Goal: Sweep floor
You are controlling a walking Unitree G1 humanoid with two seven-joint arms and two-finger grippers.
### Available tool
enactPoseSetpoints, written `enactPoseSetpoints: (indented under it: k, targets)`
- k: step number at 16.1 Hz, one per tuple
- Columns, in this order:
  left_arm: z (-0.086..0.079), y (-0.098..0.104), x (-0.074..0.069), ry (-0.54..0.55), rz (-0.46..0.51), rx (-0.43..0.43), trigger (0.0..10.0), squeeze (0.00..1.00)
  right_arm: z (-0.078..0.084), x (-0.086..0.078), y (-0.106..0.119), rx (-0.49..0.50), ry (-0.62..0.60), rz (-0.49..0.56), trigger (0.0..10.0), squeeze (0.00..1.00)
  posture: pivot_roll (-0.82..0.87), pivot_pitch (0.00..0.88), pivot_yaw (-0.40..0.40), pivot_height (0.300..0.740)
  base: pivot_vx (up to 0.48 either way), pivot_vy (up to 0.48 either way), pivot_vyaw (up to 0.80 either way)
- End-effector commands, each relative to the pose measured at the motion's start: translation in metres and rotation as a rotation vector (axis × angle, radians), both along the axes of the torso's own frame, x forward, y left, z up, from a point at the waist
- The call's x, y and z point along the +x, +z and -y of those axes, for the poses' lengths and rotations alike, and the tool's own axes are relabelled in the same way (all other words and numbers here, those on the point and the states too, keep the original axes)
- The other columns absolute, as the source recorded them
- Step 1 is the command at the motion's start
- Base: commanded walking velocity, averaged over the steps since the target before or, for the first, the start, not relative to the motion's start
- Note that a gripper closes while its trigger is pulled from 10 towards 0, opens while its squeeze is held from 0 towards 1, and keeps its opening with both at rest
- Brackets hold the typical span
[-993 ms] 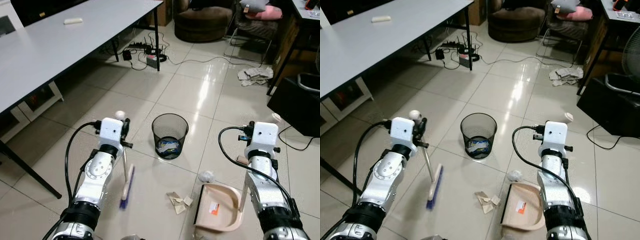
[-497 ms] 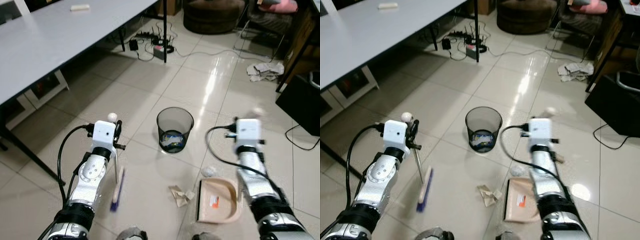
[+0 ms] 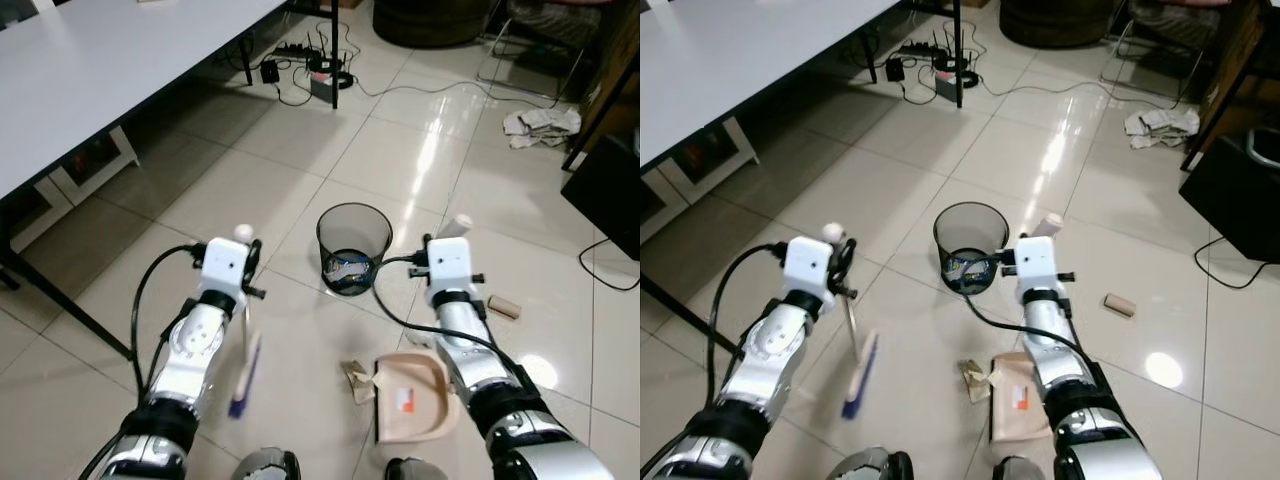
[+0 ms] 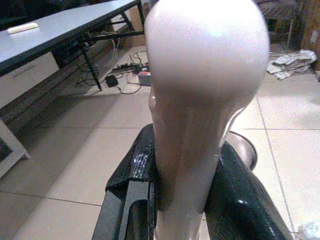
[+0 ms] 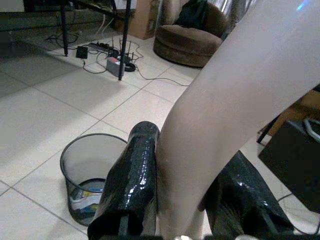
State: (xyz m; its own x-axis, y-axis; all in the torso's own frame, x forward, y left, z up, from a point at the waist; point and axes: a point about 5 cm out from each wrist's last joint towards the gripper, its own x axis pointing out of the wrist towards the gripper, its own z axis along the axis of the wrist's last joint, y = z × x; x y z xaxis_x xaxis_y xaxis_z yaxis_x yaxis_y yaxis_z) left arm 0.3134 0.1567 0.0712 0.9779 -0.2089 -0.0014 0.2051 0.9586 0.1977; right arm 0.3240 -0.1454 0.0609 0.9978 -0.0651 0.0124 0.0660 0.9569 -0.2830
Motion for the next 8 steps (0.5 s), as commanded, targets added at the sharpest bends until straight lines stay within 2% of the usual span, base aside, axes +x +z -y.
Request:
enactPoseSetpoints:
  k: [1, 3, 4, 8]
  targets:
    - [0.004, -0.001, 0.003, -0.016, -0.020, -0.012, 10.0, 0.00, -0.006, 0.002, 0.003, -0.020, 0.018, 0.027, 10.0, 0.00, 0.07, 0.158, 0.066, 0.740, 0.000, 0.000, 0.00]
    - [0.014, -0.009, 0.006, -0.024, -0.084, -0.030, 10.0, 0.00, -0.009, 0.002, 0.001, 0.018, 0.003, 0.013, 10.0, 0.00, 0.07, 0.155, 0.056, 0.740, 0.000, 0.000, 0.00]
    - [0.019, -0.011, 0.006, -0.035, -0.092, -0.016, 10.0, 0.00, -0.009, 0.002, 0.000, 0.044, -0.006, 0.008, 10.0, 0.00, 0.07, 0.154, 0.051, 0.740, 0.000, 0.000, 0.00]
    - [0.042, -0.013, 0.007, -0.085, -0.107, -0.083, 10.0, 0.00, -0.011, 0.003, 0.000, 0.062, -0.003, 0.001, 10.0, 0.00, 0.06, 0.144, 0.042, 0.740, 0.000, 0.000, 0.00]
